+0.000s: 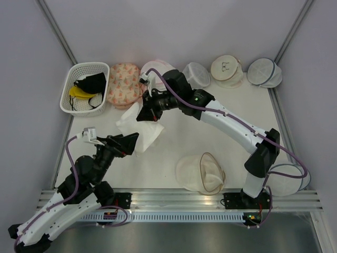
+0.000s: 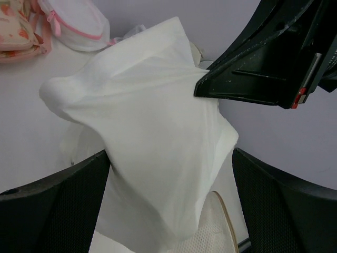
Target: Unzip the laundry bag and remove the bra
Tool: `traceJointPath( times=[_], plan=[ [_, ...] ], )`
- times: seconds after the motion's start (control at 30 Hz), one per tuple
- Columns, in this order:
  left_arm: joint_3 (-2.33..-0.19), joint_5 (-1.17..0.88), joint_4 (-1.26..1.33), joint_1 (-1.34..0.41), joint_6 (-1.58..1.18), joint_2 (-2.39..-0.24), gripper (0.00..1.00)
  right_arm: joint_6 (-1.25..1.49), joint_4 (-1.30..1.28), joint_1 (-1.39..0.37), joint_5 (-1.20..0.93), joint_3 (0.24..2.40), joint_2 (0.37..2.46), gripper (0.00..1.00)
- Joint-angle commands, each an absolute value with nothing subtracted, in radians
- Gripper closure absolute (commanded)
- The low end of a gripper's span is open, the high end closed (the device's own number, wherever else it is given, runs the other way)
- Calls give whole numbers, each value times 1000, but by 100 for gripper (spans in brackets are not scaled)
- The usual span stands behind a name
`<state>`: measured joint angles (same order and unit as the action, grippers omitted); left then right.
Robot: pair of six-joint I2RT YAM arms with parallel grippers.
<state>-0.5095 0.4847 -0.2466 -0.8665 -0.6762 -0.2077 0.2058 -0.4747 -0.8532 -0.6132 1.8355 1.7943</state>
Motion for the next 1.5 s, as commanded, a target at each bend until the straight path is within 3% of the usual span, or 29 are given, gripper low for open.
traceJointPath(
  times=[0.0,0.3,0.37,0.5,0.53,0.67,0.83,0.9,0.93,0.97,1.03,1.1,1.33,1.47],
  plan=[
    [-505,440,-146,-868,-657,-219,0,235,-402,-848,-729,1806,1735,100],
    [-486,403,-60,-867,-683,-264,1,275,-342,-848,-787,1723,1672,100],
    [-482,379,-35,-868,-673,-265,11,273,-348,-848,-770,1714,1664,100],
    [-486,353,-32,-868,-661,-268,53,272,-353,-850,-756,1706,1657,100],
    [-486,354,-35,-868,-661,-265,68,273,-353,-848,-753,1704,1655,100],
    [-500,371,-66,-868,-670,-262,96,265,-367,-850,-713,1697,1638,100],
    [-544,423,-135,-868,-673,-305,98,245,-414,-848,-609,1672,1595,98],
    [-578,442,-150,-868,-669,-348,98,236,-451,-850,-553,1675,1585,79],
    [-592,478,-172,-868,-670,-363,98,224,-492,-850,-502,1675,1571,55],
    [-619,495,-182,-868,-667,-400,98,219,-511,-848,-474,1672,1562,44],
    [-653,543,-189,-868,-655,-434,98,207,-550,-850,-396,1652,1525,26],
    [-673,599,-187,-868,-640,-481,98,202,-567,-850,-351,1619,1496,19],
    [-761,767,-104,-850,-483,-644,98,196,-607,-848,-226,1499,1324,14],
    [-830,750,-5,-737,-339,-722,98,207,-603,-850,-209,1419,1234,14]
  ],
)
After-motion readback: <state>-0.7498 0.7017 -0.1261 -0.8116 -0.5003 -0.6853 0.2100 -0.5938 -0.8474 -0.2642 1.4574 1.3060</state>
